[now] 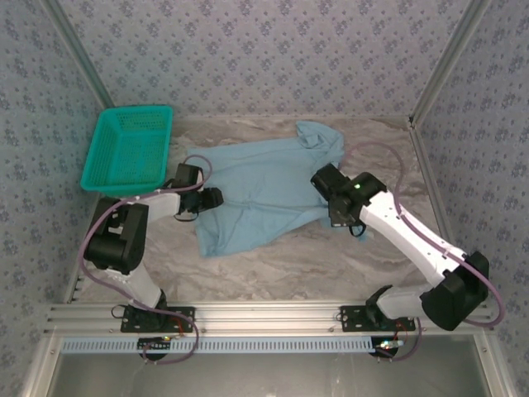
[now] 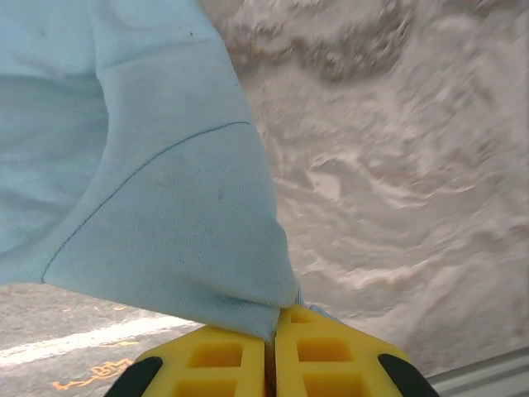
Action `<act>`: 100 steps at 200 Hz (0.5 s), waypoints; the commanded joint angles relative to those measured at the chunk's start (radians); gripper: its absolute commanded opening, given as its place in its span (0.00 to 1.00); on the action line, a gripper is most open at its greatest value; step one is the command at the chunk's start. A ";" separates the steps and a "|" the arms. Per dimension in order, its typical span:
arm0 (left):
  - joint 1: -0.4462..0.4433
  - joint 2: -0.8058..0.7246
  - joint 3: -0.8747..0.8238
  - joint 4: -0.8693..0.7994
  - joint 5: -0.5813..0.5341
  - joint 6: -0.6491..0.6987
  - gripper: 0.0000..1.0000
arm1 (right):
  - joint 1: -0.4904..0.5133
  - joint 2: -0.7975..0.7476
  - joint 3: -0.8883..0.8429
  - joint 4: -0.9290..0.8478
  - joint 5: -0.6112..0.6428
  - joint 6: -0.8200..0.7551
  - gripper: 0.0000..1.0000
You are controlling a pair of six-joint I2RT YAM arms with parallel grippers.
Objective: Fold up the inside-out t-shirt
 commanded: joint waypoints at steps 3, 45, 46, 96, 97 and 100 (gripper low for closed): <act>-0.002 0.050 -0.028 -0.024 -0.011 0.017 0.55 | 0.035 0.127 0.030 -0.048 0.106 -0.063 0.17; -0.002 0.027 -0.019 -0.052 -0.018 0.031 0.55 | 0.096 0.275 0.052 0.107 -0.093 -0.281 0.39; -0.002 0.026 -0.019 -0.053 -0.019 0.031 0.55 | 0.097 0.274 0.051 0.109 -0.098 -0.284 0.39; -0.005 0.000 -0.011 -0.056 -0.006 0.016 0.55 | -0.129 0.020 -0.224 0.184 -0.389 -0.157 0.53; -0.006 0.001 -0.010 -0.056 -0.005 0.016 0.55 | -0.138 0.013 -0.233 0.189 -0.398 -0.155 0.53; -0.006 0.000 -0.009 -0.057 -0.005 0.015 0.55 | -0.164 -0.006 -0.256 0.198 -0.421 -0.148 0.53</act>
